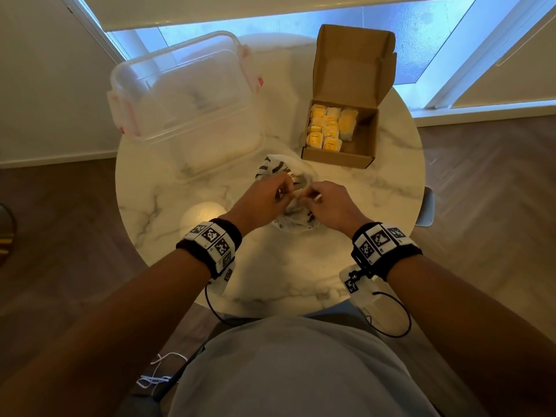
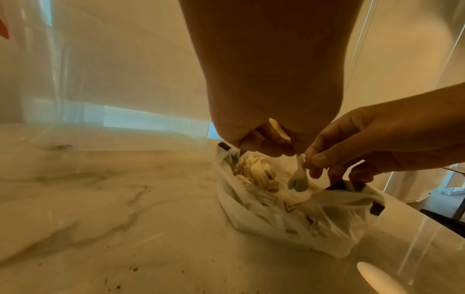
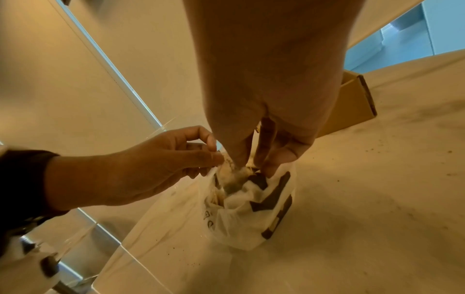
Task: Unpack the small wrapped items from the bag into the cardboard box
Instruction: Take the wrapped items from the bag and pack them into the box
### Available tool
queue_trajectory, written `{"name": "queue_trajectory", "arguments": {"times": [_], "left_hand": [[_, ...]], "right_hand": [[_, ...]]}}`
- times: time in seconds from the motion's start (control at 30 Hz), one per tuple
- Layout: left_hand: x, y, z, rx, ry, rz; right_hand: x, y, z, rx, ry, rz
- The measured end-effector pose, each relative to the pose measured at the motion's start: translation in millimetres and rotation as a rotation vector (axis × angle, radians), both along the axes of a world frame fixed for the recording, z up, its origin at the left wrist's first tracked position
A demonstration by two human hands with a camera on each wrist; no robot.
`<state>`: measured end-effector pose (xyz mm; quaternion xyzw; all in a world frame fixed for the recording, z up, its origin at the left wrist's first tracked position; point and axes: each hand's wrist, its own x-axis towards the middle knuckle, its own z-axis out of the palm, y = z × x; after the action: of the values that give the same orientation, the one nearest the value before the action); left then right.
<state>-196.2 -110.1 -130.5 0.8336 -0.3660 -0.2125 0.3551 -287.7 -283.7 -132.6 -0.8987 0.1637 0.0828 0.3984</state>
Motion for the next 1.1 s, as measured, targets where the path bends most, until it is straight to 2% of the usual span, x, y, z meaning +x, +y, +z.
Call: {"name": "queue_trajectory", "arguments": {"times": [0.13,0.27,0.43,0.63,0.73,0.9,1.1], "left_hand": [[-1,-2,13,-0.026,0.014,0.028],[-3,-4,19,-0.054,0.118,0.107],[-7,-9,21,-0.08,0.14,0.151],[-1,-10,16,-0.04,0.083,0.153],[4,-11,9,0.037,0.023,0.045],[13,-15,-9,0.288,-0.052,-0.144],[14,-26,-18,0.407,-0.181,-0.269]], "right_hand": [[2,3,8,0.077,0.005,-0.031],[1,9,14,0.158,0.038,0.013],[1,14,12,0.131,-0.016,-0.08],[-2,5,6,0.056,-0.013,-0.151],[-5,-2,5,0.047,0.023,-0.194],[-8,-6,2,0.038,0.059,-0.187],[-10,-6,0,0.045,0.095,-0.145]]}}
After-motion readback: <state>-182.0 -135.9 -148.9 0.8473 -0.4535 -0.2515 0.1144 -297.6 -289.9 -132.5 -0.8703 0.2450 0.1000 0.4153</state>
